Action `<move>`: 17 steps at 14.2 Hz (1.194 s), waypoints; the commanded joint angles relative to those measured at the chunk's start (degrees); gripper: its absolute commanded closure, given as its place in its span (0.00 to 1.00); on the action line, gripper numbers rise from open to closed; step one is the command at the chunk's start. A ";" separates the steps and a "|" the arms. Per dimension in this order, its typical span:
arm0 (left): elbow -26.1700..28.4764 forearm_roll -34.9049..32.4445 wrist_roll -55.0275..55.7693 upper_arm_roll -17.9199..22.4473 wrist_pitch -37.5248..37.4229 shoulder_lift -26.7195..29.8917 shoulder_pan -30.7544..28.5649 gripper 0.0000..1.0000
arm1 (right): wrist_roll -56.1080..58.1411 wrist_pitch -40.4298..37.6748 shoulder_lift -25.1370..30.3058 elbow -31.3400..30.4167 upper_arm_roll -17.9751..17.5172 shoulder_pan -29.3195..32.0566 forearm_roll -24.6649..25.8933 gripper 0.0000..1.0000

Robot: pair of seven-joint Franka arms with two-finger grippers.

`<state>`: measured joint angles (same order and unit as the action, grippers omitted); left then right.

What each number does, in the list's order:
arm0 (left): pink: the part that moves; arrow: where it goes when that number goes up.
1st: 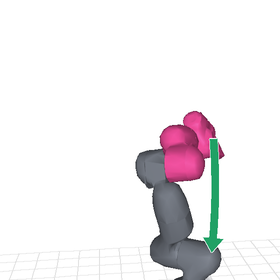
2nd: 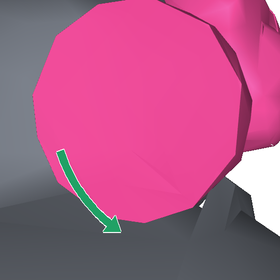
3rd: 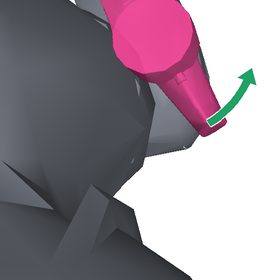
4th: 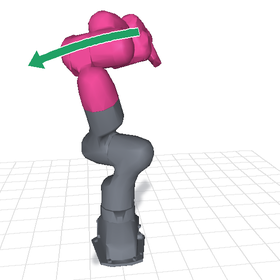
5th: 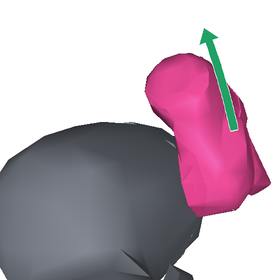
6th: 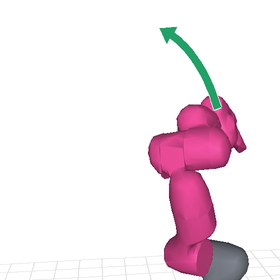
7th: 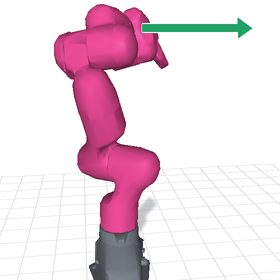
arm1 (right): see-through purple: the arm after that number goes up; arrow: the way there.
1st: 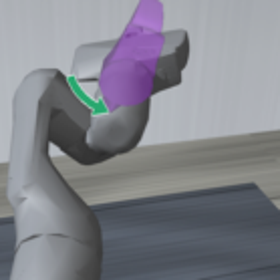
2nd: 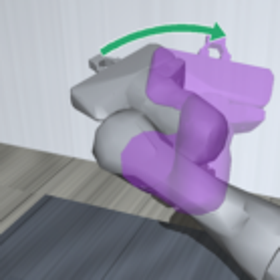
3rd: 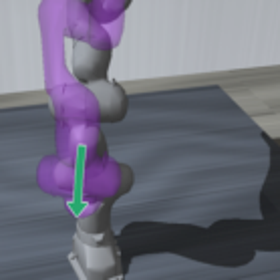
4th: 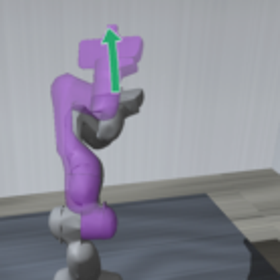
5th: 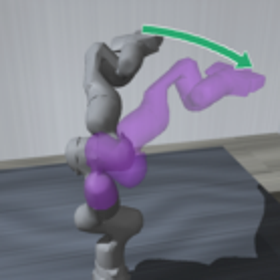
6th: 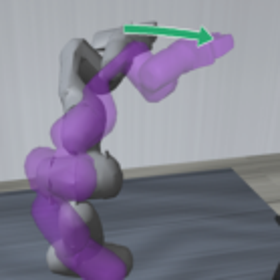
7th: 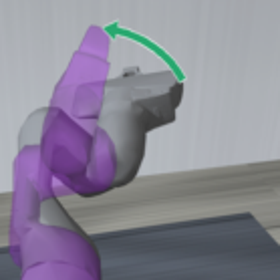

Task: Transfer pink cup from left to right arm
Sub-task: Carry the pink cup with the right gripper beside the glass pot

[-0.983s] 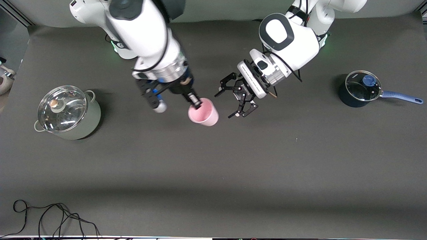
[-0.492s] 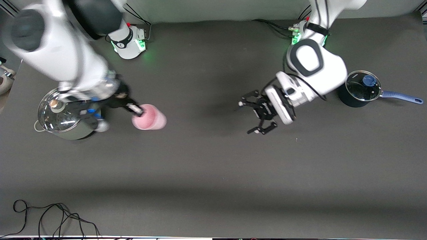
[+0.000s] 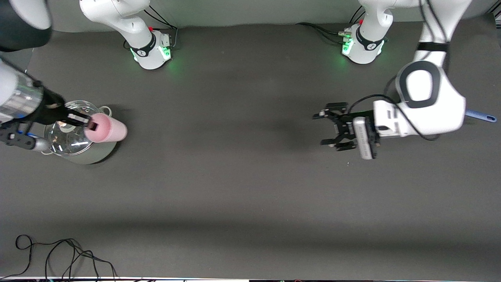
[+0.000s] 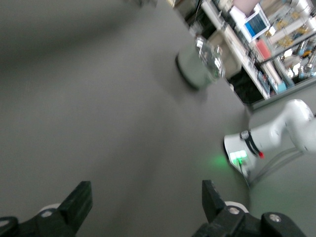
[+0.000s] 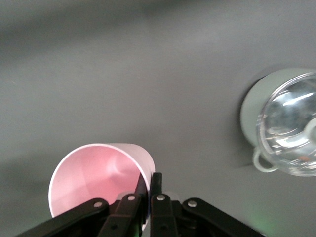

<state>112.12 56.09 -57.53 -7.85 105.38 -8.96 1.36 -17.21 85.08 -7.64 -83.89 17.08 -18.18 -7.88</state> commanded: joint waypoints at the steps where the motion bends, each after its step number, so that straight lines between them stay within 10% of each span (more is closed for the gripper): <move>1: -3.21 -12.19 12.67 -0.59 -7.62 0.88 -3.54 0.01 | 8.75 4.55 3.85 -8.98 4.70 -1.06 0.58 1.00; 10: -19.04 -42.62 32.46 -0.50 -23.03 0.96 -7.86 0.00 | 12.11 40.39 6.15 -41.41 5.34 -0.98 0.76 1.00; 17: -25.20 -50.64 61.81 -0.59 -26.54 0.88 -7.69 0.00 | 13.96 58.95 -5.88 -46.80 5.25 -1.15 -0.12 1.00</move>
<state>88.53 6.96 -3.32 -8.26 80.47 -8.12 -6.41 -4.46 139.46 -10.51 -130.10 22.16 -18.72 -7.86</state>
